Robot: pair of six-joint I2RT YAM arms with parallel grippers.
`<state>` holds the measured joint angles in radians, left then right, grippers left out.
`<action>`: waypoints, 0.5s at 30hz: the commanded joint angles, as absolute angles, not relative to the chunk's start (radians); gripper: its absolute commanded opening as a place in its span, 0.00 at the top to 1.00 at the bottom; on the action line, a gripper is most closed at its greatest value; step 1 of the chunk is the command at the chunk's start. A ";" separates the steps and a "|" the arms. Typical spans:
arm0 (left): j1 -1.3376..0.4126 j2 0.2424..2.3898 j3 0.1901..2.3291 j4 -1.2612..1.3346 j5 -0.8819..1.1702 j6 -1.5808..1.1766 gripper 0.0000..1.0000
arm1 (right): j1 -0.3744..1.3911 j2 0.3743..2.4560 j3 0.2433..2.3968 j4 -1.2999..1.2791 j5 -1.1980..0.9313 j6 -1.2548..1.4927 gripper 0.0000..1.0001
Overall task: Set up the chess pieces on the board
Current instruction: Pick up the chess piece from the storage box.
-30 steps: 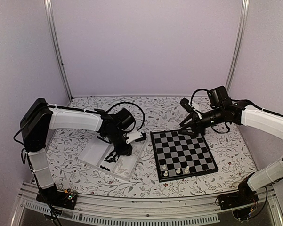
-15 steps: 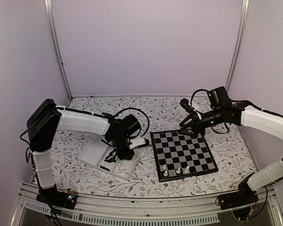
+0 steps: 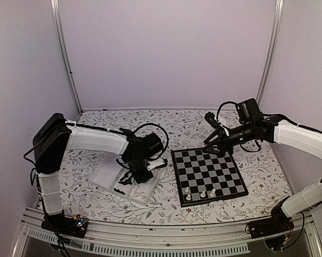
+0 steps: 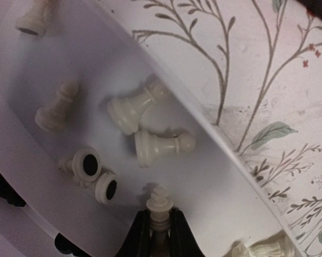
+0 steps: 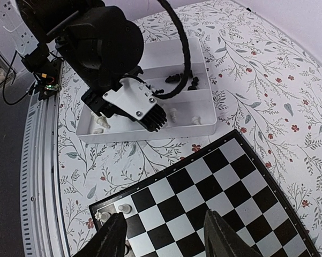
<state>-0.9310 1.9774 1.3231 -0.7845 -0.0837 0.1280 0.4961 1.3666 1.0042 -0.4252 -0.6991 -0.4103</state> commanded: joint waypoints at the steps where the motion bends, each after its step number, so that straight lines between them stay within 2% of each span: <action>1: -0.940 2.017 1.300 -0.878 -0.081 0.075 0.99 | 0.493 1.383 1.011 -0.419 -0.730 -0.419 0.48; 8: -0.937 1.837 1.298 -0.749 -0.018 0.050 1.00 | 0.493 1.394 1.063 -0.435 -0.709 -0.393 0.49; 15: -0.940 1.634 1.225 -0.457 0.078 0.018 1.00 | 0.493 1.543 1.308 -0.528 -0.853 -0.233 0.51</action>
<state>-0.9329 1.7226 1.2564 -0.6567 0.0013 0.0555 0.4961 1.4590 1.1782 -0.4717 -0.7429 -0.3359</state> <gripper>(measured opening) 0.114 0.499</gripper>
